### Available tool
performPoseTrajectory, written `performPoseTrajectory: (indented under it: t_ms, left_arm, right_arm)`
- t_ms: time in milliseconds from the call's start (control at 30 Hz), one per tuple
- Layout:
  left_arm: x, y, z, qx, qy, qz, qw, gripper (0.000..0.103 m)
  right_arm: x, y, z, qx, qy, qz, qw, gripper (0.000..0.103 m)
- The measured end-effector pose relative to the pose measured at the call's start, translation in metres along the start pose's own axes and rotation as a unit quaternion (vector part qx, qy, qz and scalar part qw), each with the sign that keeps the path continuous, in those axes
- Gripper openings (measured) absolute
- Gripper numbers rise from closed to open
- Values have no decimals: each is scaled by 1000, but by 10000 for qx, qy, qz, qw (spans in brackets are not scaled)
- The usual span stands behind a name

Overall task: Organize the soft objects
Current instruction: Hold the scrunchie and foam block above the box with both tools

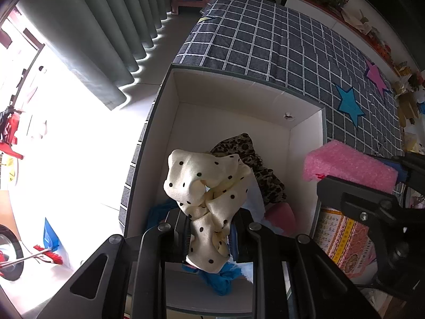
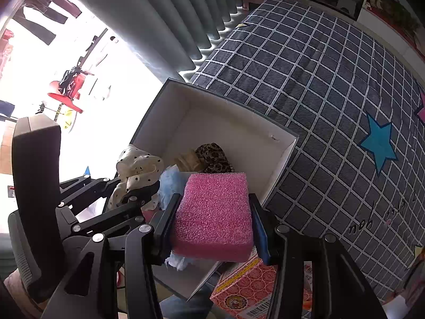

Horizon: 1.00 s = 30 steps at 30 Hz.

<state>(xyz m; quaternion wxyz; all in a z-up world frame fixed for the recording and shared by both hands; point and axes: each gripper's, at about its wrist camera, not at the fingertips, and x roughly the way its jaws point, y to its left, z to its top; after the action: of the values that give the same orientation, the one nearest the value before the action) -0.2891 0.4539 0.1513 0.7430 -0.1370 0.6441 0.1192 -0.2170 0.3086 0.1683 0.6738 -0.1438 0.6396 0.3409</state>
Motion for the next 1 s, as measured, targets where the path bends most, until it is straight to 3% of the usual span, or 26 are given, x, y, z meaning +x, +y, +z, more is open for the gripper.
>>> performPoseTrajectory:
  t_ms: [1000]
  left_arm:
    - [5, 3, 5, -8, 64, 49, 10000, 25]
  right_arm:
    - [5, 0, 6, -43, 34, -59, 10000, 50]
